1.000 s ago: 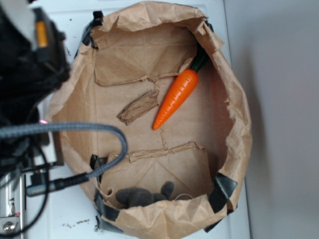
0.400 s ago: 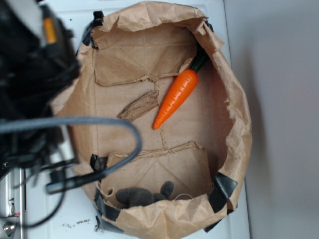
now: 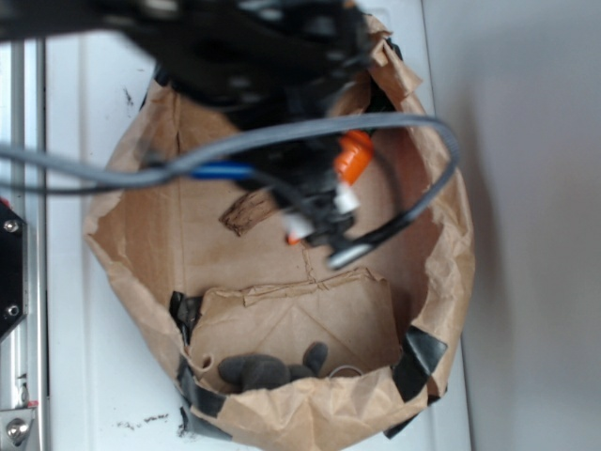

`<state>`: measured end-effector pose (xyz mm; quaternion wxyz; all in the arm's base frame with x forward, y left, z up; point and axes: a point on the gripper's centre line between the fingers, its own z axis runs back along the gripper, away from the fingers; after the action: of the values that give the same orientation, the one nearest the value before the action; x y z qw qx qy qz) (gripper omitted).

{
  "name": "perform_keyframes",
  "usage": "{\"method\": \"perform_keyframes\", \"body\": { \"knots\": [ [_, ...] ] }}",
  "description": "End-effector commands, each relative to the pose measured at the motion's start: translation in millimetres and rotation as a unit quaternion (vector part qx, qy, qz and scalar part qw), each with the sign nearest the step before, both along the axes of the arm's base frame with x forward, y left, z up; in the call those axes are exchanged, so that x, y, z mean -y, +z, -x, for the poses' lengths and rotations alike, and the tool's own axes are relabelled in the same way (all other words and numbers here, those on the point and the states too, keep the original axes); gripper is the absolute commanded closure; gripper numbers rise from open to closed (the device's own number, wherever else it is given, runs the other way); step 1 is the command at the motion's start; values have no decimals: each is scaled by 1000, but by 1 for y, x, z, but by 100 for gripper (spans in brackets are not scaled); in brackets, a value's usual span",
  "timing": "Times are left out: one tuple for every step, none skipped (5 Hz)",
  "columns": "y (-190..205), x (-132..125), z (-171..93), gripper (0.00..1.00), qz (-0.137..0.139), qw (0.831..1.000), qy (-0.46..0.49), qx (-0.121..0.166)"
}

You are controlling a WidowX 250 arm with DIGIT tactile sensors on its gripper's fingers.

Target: Grab the carrot.

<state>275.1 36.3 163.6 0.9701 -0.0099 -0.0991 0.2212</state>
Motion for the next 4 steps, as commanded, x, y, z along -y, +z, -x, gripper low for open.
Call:
{"method": "perform_keyframes", "body": {
  "knots": [
    [-27, -11, 2, 0, -8, 999, 22, 37],
    [-27, -11, 2, 0, -8, 999, 22, 37],
    [-27, -11, 2, 0, -8, 999, 22, 37],
    [-54, -14, -12, 0, -8, 997, 50, 53]
  ]
}}
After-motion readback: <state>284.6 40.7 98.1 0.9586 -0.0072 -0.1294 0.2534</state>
